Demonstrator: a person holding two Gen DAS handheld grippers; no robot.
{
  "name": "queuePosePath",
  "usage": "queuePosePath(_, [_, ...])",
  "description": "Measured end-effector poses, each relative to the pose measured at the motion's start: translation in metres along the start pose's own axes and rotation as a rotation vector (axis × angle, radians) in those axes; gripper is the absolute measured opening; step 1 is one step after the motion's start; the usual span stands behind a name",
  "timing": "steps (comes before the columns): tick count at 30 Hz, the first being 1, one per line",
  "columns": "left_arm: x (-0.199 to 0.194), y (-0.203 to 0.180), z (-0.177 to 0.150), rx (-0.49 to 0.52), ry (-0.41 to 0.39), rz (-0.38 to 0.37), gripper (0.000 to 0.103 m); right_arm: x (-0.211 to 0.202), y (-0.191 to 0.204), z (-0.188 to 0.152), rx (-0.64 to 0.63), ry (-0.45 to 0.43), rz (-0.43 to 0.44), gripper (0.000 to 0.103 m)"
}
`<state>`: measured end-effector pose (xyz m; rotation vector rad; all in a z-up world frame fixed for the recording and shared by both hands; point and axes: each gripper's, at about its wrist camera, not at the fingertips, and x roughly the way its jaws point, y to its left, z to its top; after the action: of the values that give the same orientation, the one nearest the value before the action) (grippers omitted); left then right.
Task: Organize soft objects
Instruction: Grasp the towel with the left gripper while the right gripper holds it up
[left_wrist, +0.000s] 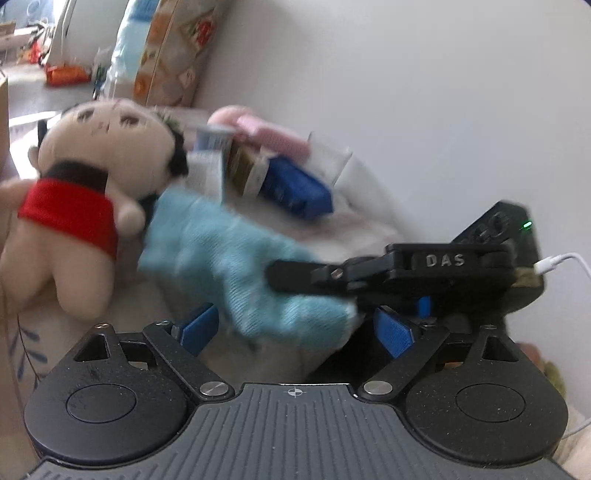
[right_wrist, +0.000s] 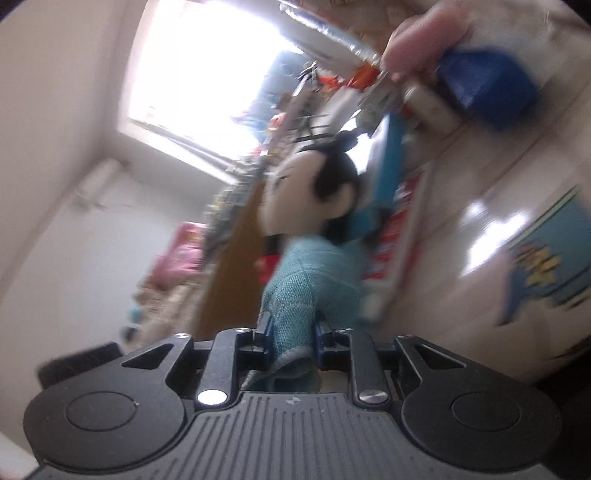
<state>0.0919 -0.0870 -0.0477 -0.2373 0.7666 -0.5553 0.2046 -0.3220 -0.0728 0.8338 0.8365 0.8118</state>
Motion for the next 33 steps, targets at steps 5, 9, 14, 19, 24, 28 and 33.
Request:
queuePosePath(5, [-0.008, 0.018, -0.008, -0.069, 0.021, 0.005, 0.092, -0.010, 0.021, -0.009, -0.252, -0.006, -0.190, 0.021])
queuePosePath(9, [-0.018, 0.035, -0.005, -0.172, -0.002, 0.004, 0.092, -0.005, 0.044, -0.030, -0.559, 0.021, -0.346, 0.021])
queuePosePath(14, [-0.008, 0.042, 0.006, -0.253, 0.003, 0.009, 0.090, 0.005, 0.064, -0.063, -0.850, 0.072, -0.451, 0.021])
queuePosePath(19, [0.019, 0.034, 0.011, -0.281, 0.054, 0.023, 0.087, 0.010, 0.074, -0.090, -1.034, 0.056, -0.524, 0.021])
queuePosePath(24, [0.042, 0.035, 0.015, -0.301, 0.079, 0.077, 0.078, 0.014, 0.077, -0.106, -1.140, 0.033, -0.554, 0.021])
queuePosePath(28, [0.052, 0.035, 0.015, -0.312, 0.110, 0.114, 0.069, 0.014, 0.078, -0.115, -1.191, 0.018, -0.561, 0.021])
queuePosePath(33, [0.056, 0.033, 0.017, -0.313, 0.112, 0.155, 0.055, 0.016, 0.079, -0.122, -1.231, 0.006, -0.554, 0.021])
